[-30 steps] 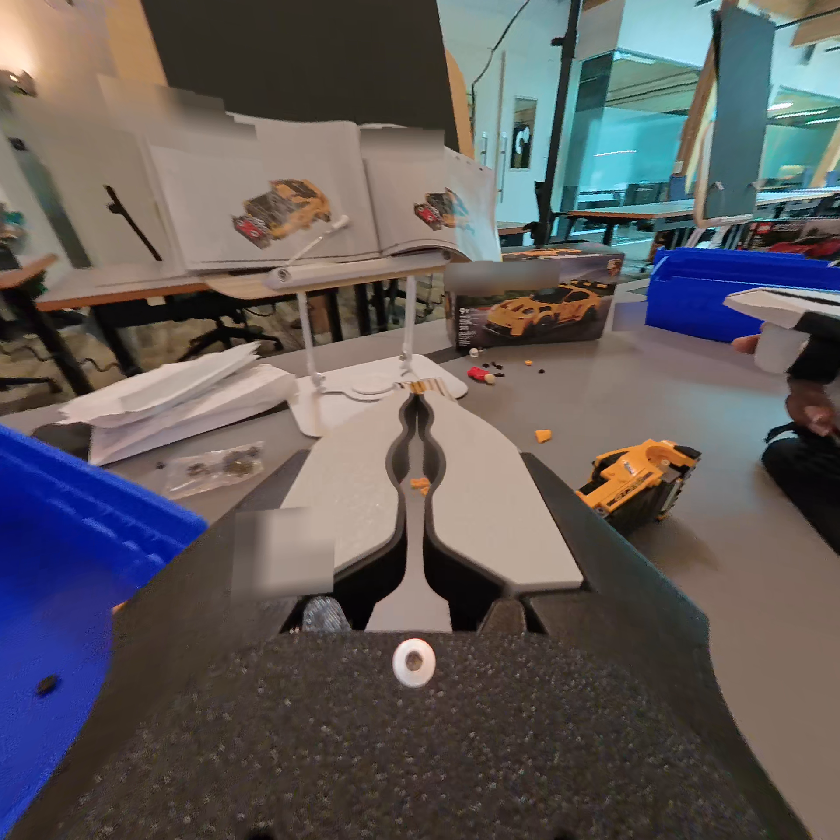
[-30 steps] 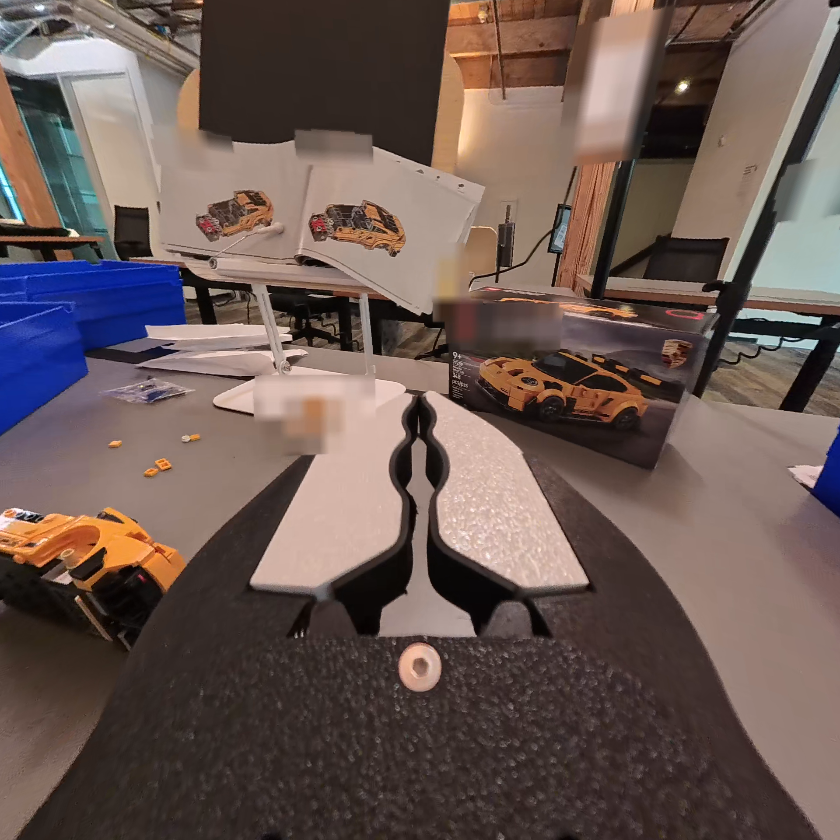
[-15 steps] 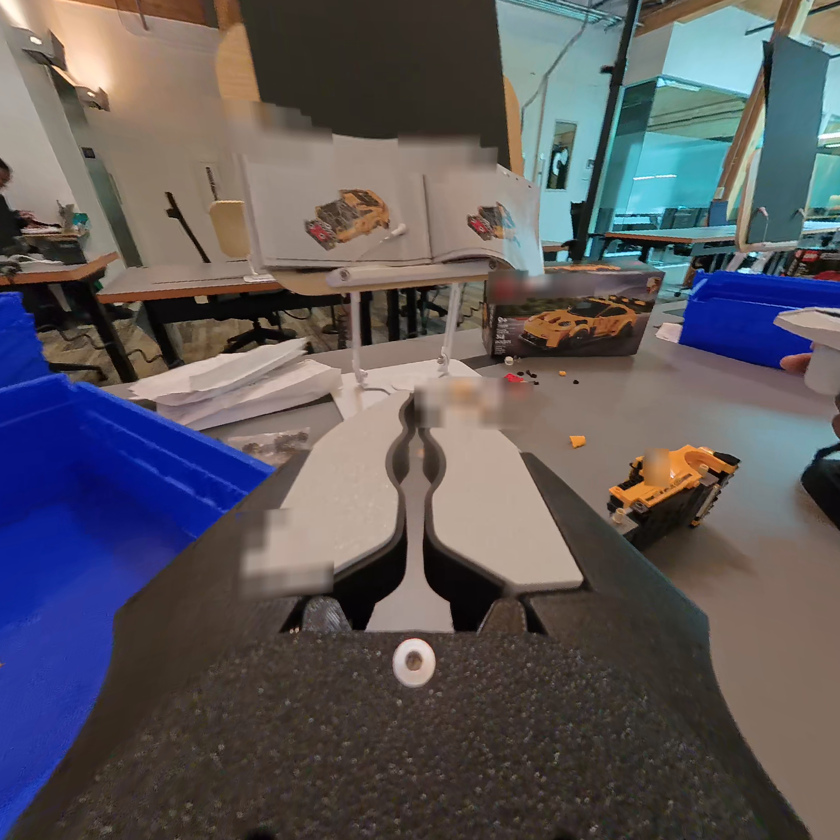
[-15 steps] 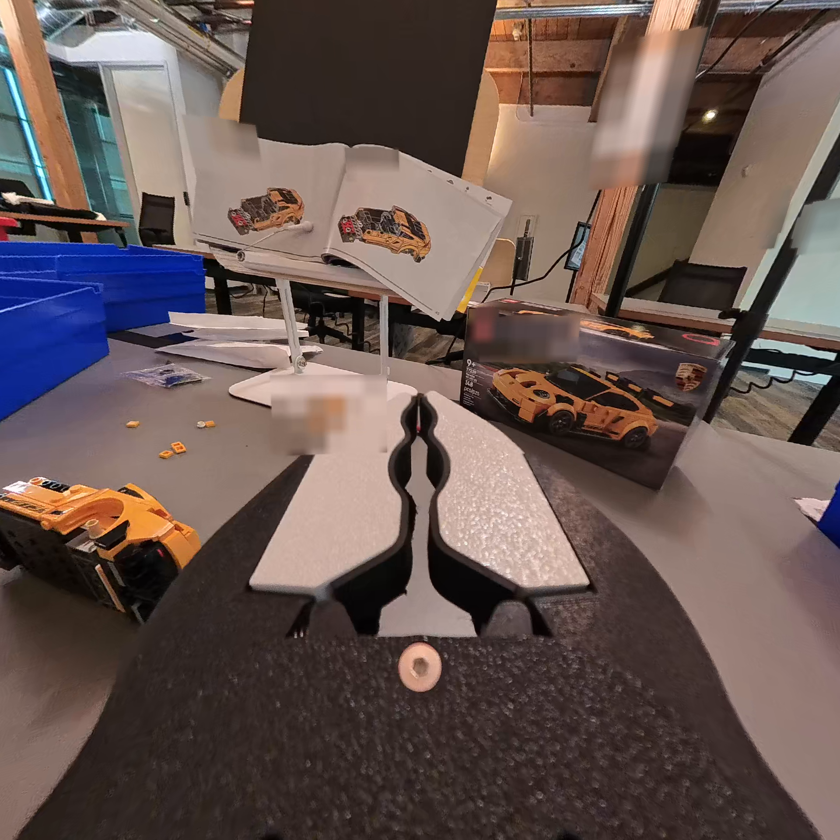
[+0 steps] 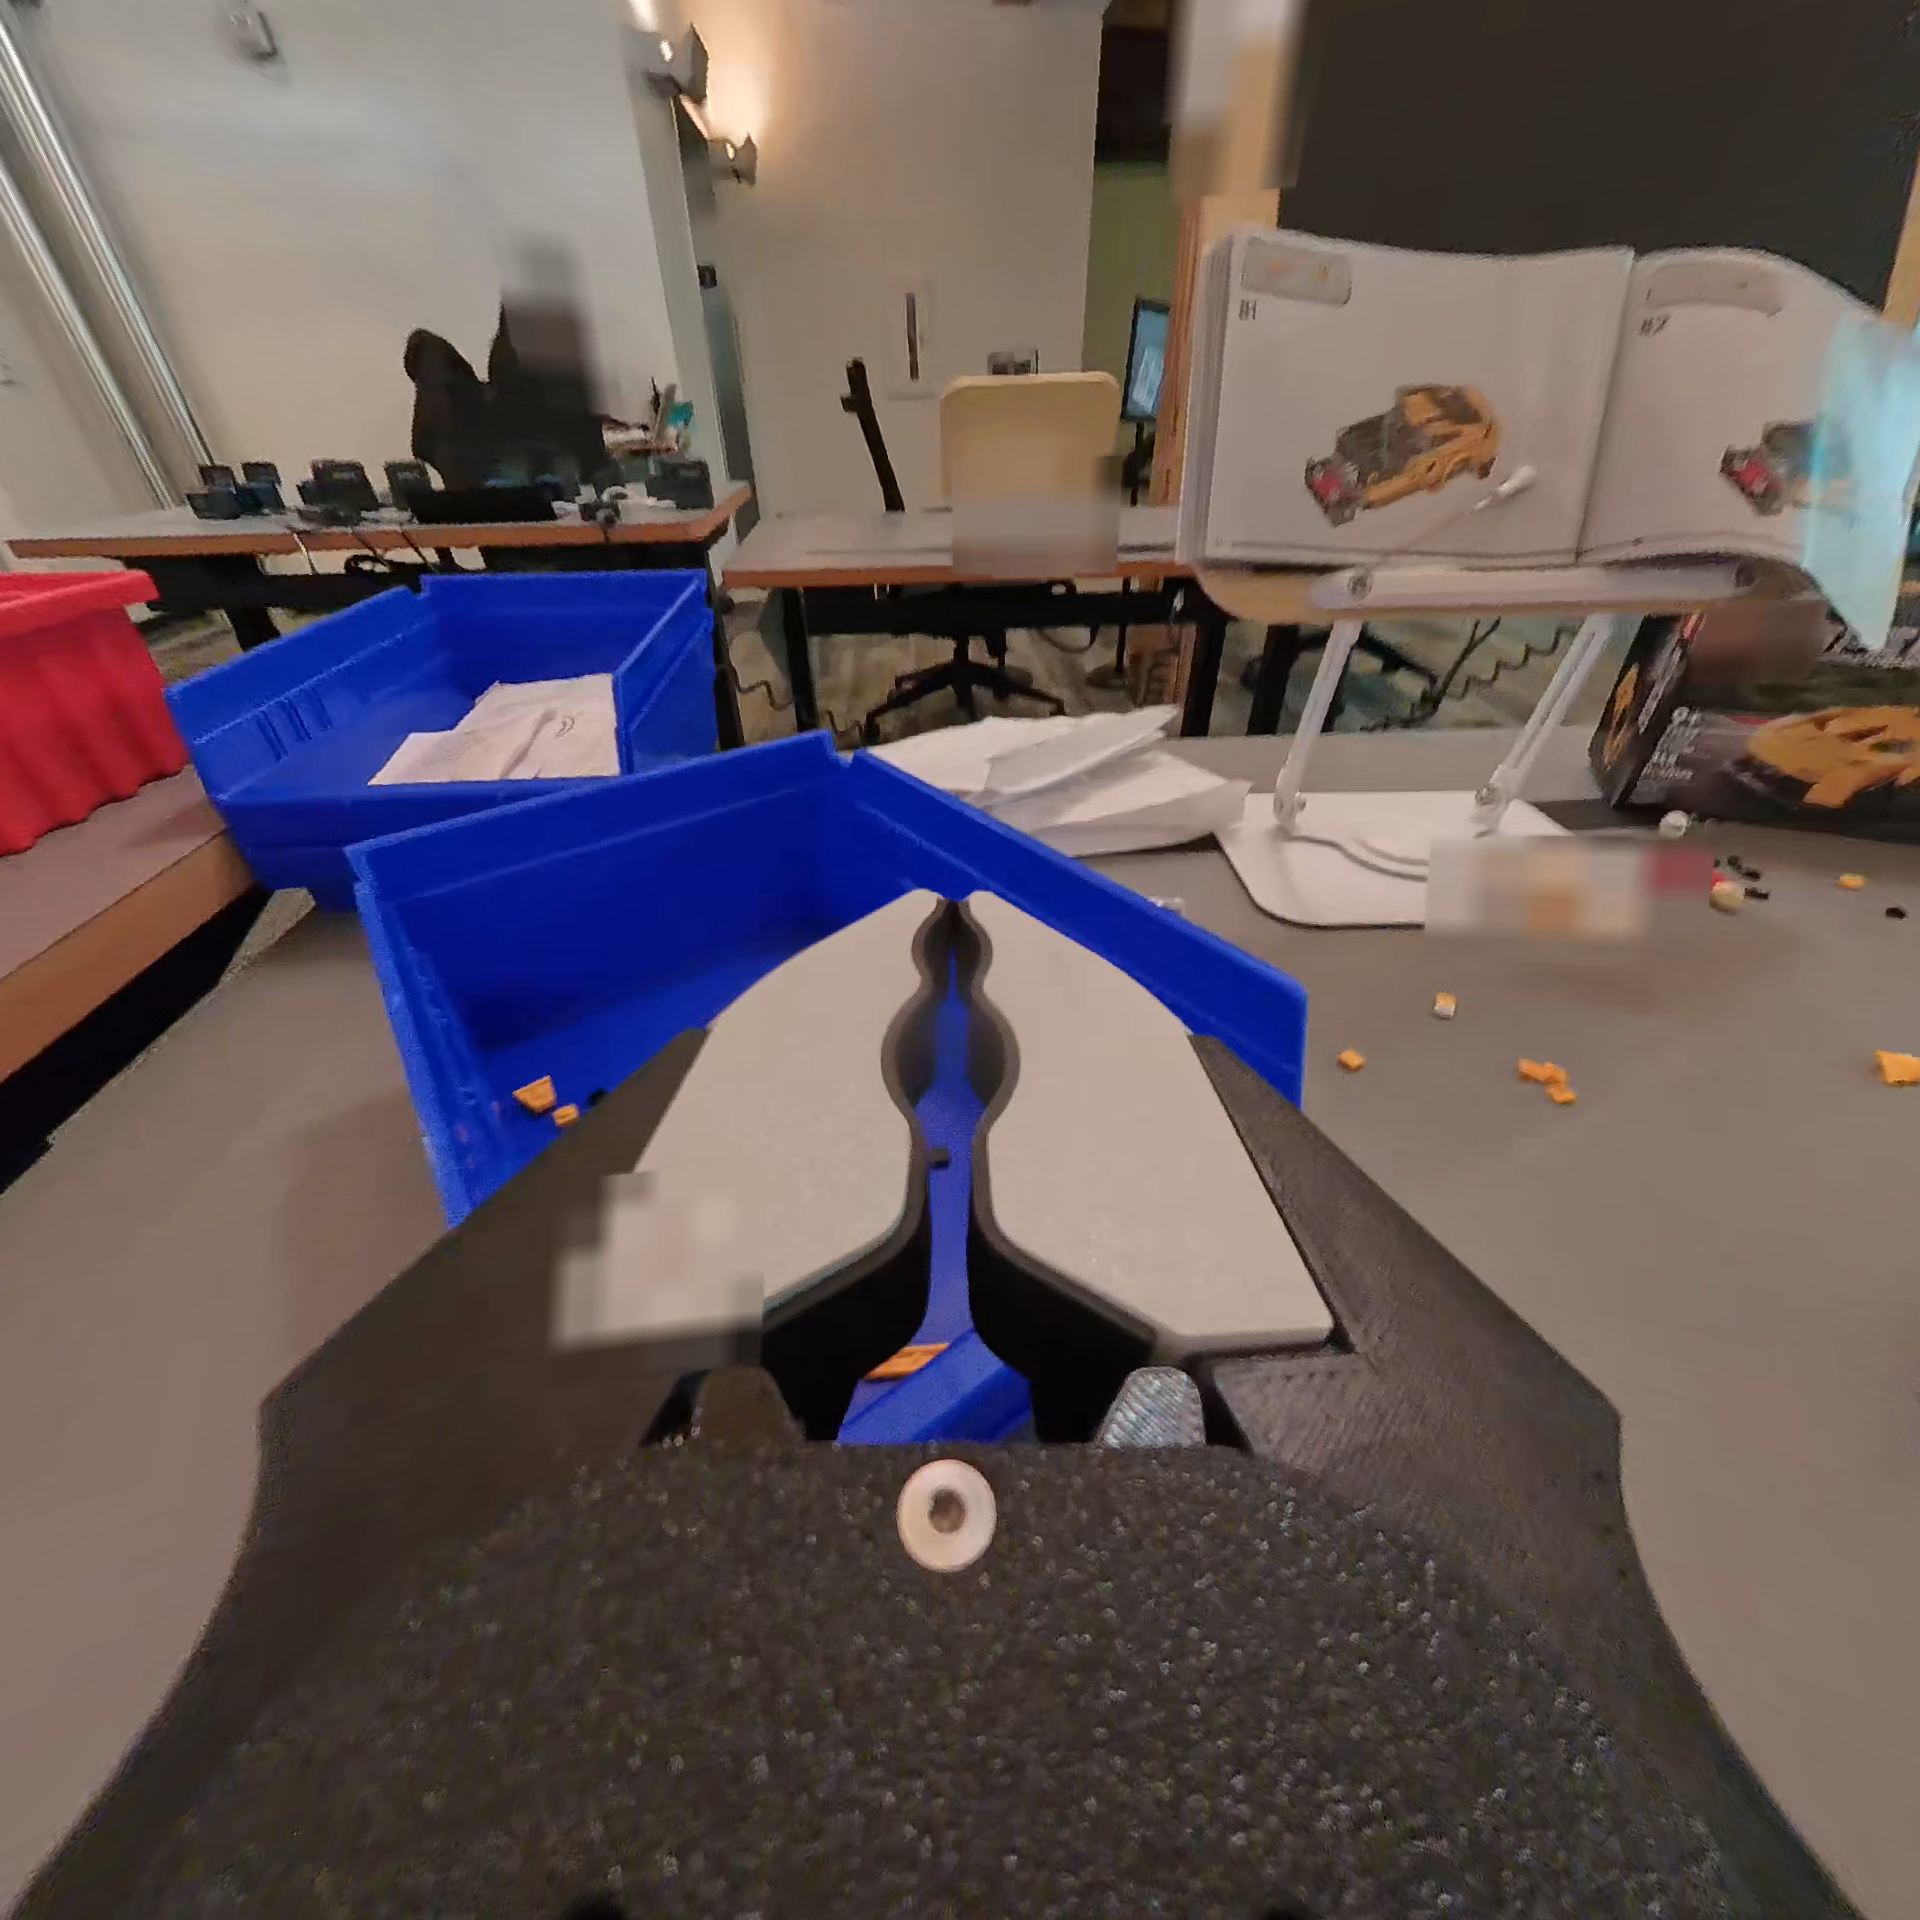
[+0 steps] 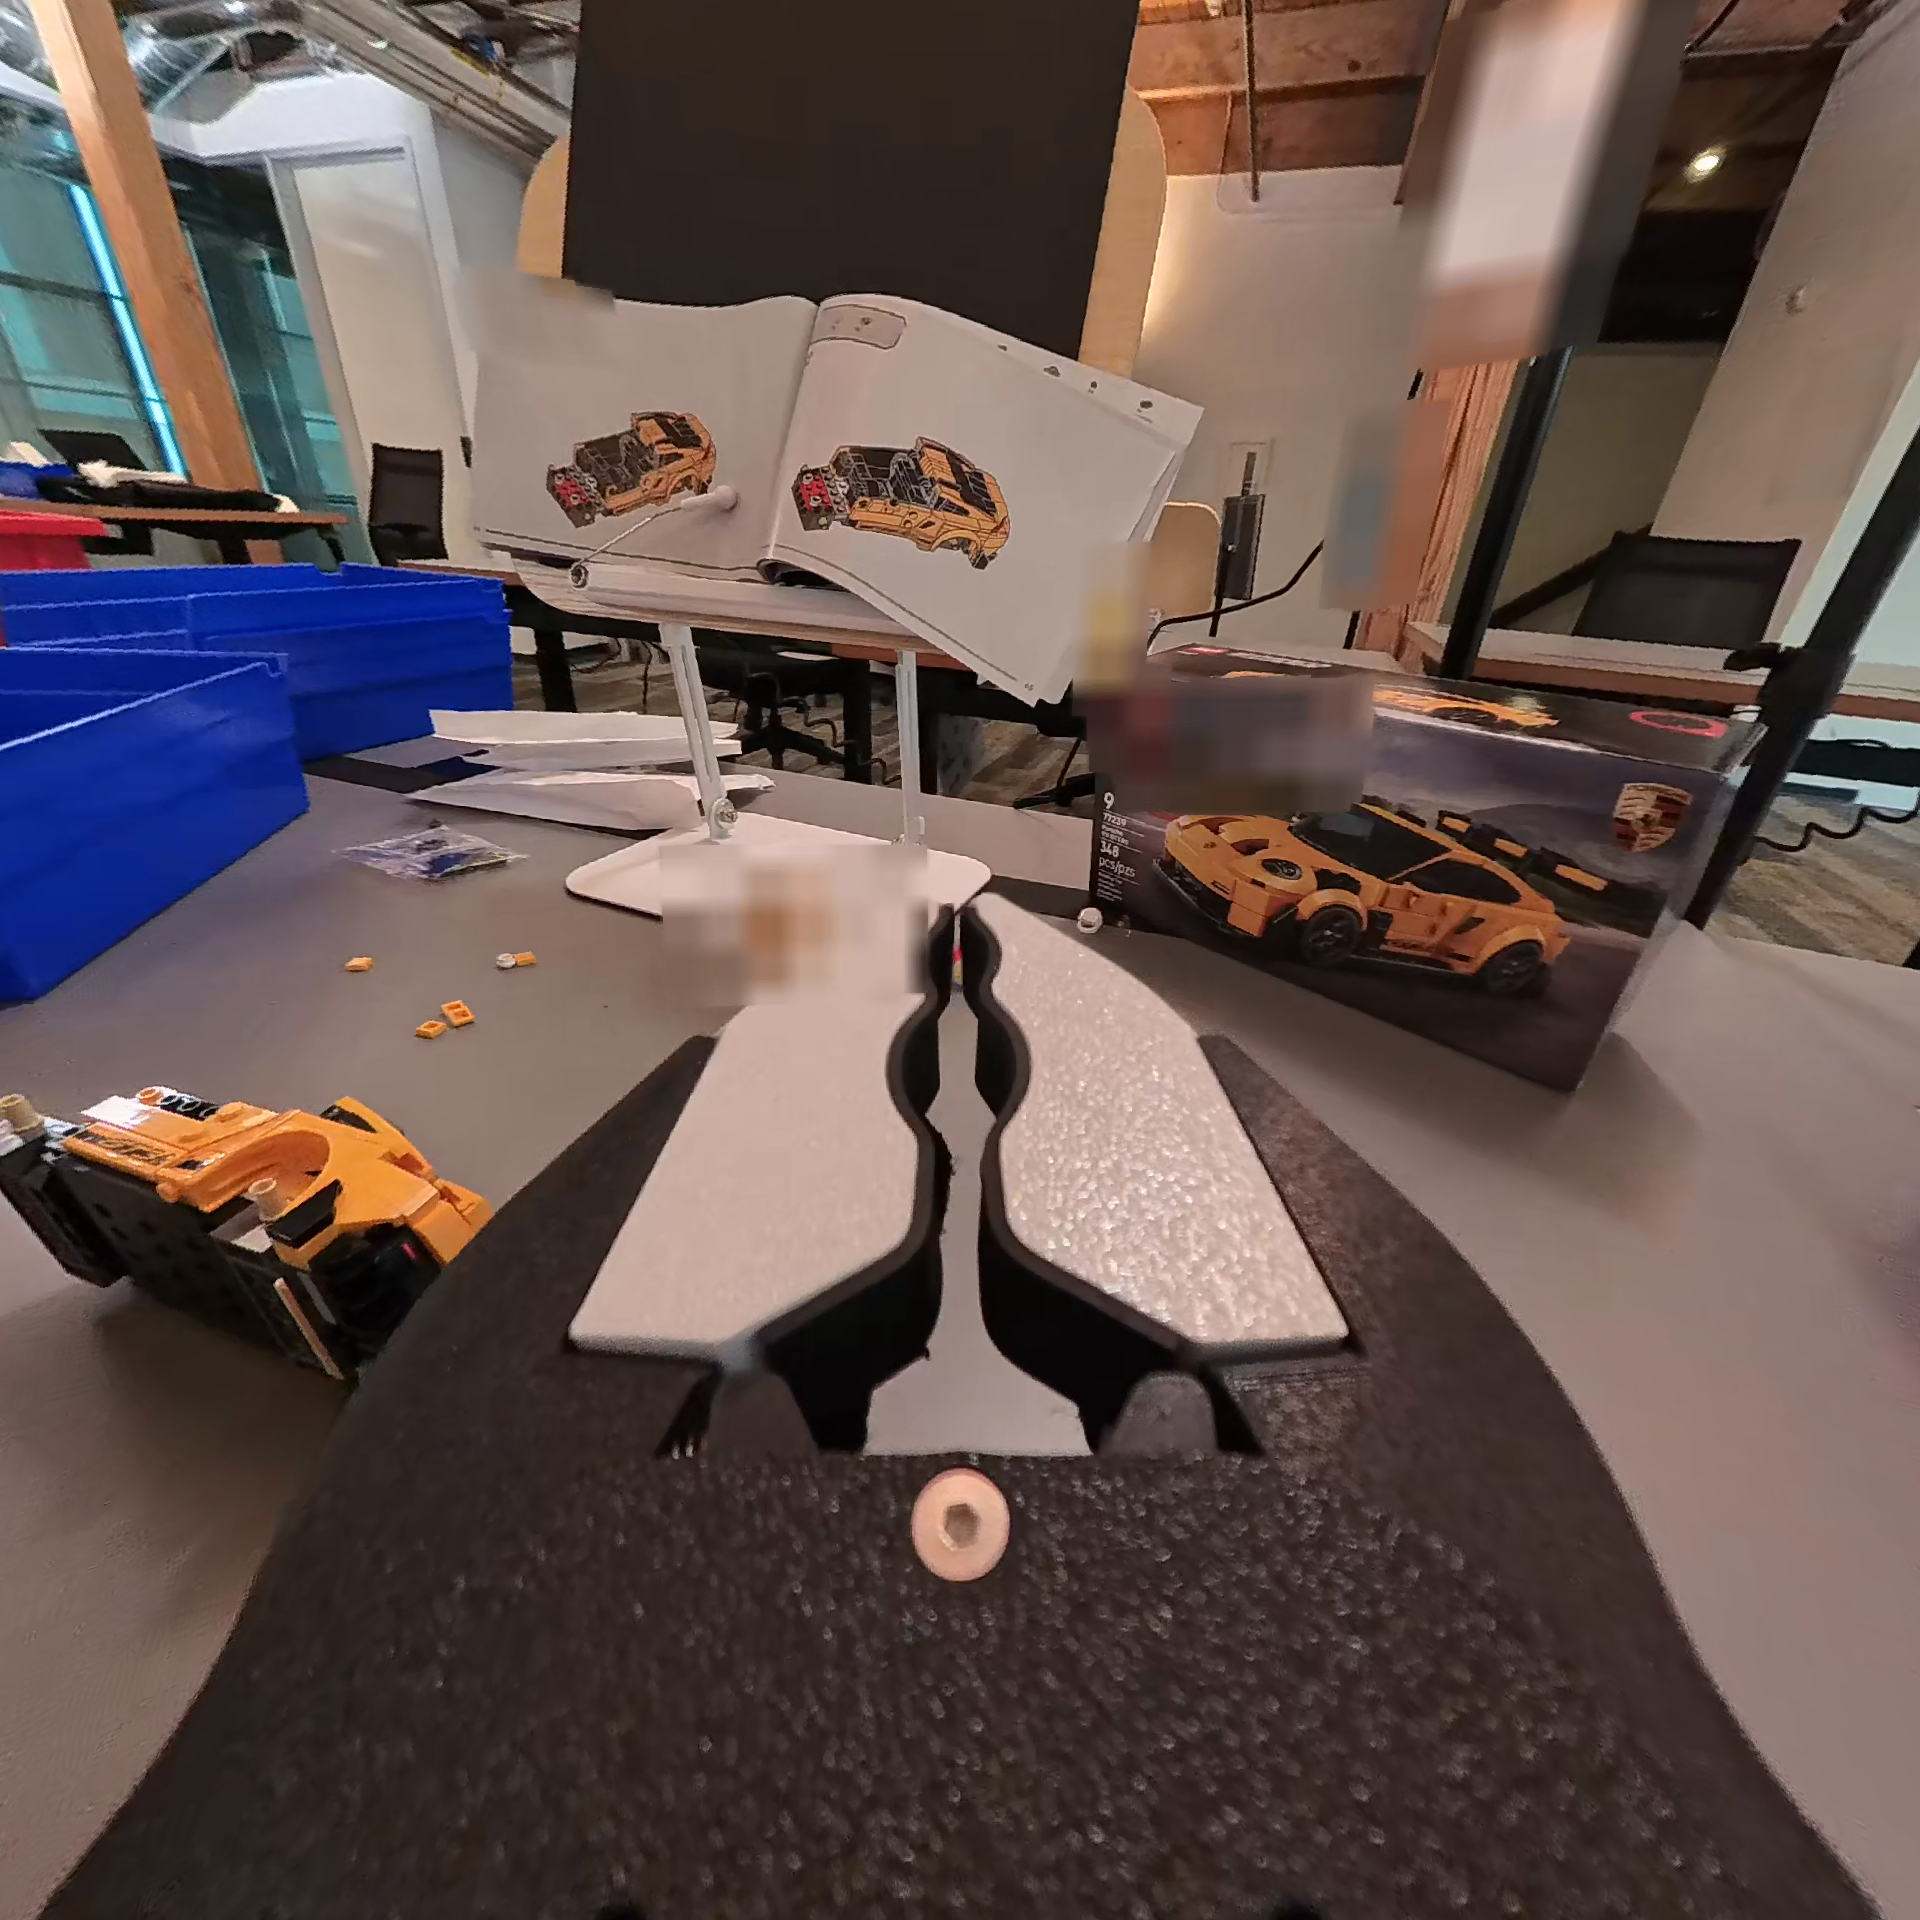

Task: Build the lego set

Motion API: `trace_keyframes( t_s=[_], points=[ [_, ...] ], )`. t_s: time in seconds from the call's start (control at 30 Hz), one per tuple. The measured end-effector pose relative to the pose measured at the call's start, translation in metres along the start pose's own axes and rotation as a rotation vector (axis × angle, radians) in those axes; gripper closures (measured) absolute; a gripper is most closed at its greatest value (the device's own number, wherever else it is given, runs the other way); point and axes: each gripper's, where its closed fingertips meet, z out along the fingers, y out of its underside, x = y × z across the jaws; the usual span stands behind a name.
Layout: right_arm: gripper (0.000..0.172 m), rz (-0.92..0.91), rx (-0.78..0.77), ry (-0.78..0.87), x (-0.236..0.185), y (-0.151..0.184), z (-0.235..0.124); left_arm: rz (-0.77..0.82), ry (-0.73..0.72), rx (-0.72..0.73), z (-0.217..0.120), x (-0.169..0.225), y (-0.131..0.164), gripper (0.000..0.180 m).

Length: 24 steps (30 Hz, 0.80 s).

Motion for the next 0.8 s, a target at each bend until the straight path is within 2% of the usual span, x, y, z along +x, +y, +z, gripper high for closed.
trace_keyframes(
  t_s=[0.17, 0.27, 0.5, 0.57, 0.8],
  points=[
    [0.171, 0.033, 0.0, -0.021, -0.001, 0.0, 0.0, 0.08, 0.005, -0.223, 0.008, -0.019, 0.017, 0.172],
    [0.171, 0.054, -0.012, -0.04, -0.003, 0.002, 0.0, 0.195, 0.04, -0.406, 0.022, -0.029, 0.028, 0.17],
    [0.171, 0.064, -0.032, -0.075, -0.008, 0.005, 0.0, 0.611, 0.288, -1.076, 0.053, -0.06, 0.094, 0.169],
    [0.171, 0.057, -0.037, -0.079, -0.009, 0.006, 0.0, 0.626, 0.331, -1.227, 0.059, -0.067, 0.112, 0.162],
    [0.171, 0.055, -0.06, -0.096, -0.011, 0.011, 0.001, 0.612, 0.343, -1.435, 0.078, -0.083, 0.153, 0.156]
  ],
)
